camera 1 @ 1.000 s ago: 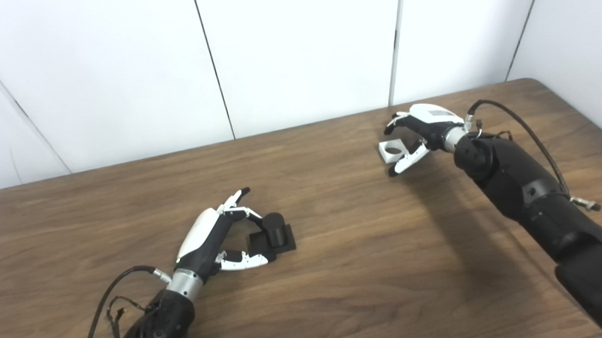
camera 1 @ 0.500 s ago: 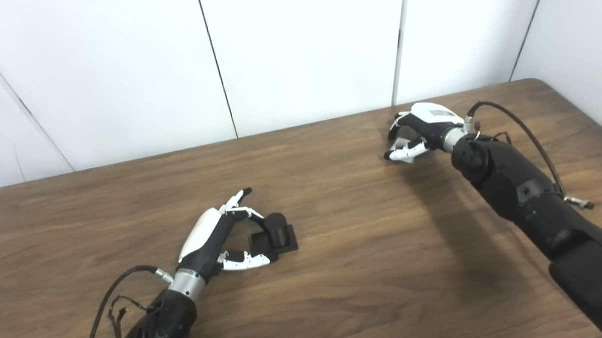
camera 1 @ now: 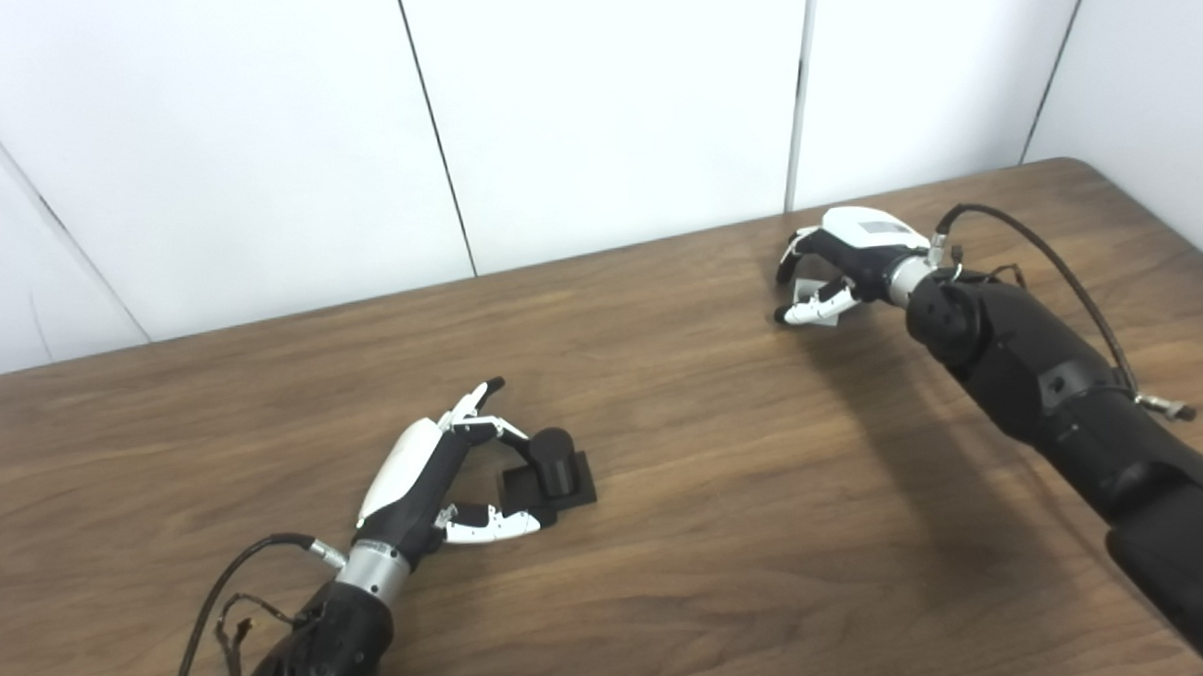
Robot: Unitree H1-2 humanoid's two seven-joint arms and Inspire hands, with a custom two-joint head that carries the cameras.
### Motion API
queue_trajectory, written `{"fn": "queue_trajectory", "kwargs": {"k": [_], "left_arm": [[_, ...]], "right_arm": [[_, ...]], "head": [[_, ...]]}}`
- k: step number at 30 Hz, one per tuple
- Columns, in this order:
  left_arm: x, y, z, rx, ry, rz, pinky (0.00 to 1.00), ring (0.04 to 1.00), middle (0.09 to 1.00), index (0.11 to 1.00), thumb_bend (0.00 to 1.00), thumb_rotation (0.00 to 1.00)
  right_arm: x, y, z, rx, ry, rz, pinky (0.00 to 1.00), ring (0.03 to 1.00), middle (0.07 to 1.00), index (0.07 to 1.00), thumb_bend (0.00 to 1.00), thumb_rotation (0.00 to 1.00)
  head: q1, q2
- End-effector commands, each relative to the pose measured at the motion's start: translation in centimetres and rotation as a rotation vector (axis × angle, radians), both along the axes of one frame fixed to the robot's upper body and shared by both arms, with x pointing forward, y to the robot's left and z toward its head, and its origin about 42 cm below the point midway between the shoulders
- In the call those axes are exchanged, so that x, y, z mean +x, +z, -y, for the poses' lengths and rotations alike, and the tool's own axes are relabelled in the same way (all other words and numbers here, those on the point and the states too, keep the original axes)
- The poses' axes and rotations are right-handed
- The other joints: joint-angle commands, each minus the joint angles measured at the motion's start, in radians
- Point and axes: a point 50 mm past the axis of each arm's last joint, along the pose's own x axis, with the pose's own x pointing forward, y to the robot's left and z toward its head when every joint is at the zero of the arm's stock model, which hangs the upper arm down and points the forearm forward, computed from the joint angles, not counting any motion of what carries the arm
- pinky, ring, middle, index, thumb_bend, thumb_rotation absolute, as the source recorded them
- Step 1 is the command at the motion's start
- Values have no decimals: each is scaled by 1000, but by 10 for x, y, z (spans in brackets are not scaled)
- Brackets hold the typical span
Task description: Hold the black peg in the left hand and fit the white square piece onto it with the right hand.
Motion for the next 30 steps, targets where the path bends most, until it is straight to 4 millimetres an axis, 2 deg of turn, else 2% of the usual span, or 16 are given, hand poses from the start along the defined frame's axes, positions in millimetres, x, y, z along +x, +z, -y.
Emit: {"fn": "queue_trajectory", "kwargs": {"k": [1,4,7,8,9,13,19,30], "left_arm": [[-14,-26,-18,122,-2,-129,1000,1000,1000,492,523,71],[-13,-27,-18,127,-5,-130,1000,1000,1000,493,523,71],[-12,-26,-18,127,-9,-131,1000,1000,1000,493,523,71],[-12,-26,-17,128,-8,-130,1000,1000,1000,493,523,71],[-12,-26,-17,127,-7,-129,1000,1000,1000,493,523,69],[-11,-27,-16,127,-6,-129,1000,1000,1000,492,523,69],[-9,-26,-16,126,-9,-132,1000,1000,1000,492,523,69],[-9,-26,-16,132,-5,-129,1000,1000,1000,493,524,67]], "right_arm": [[6,23,14,-24,-11,53,896,928,906,717,498,423],[5,25,18,-28,-27,48,900,934,917,752,586,427],[3,29,21,-48,-36,25,896,945,939,826,757,529],[2,31,23,-52,-38,12,896,948,943,840,787,543],[0,33,25,-52,-43,-1,902,960,957,869,860,558],[-5,38,32,-50,-64,-26,919,980,978,896,953,541],[-10,40,45,-69,-83,-40,911,982,984,906,993,544],[-15,36,54,-61,-97,-15,925,966,968,876,967,500]], "head": [[-1,1],[-1,2],[-4,2],[-4,2],[-5,2],[-7,3],[-4,4],[-9,4]]}}
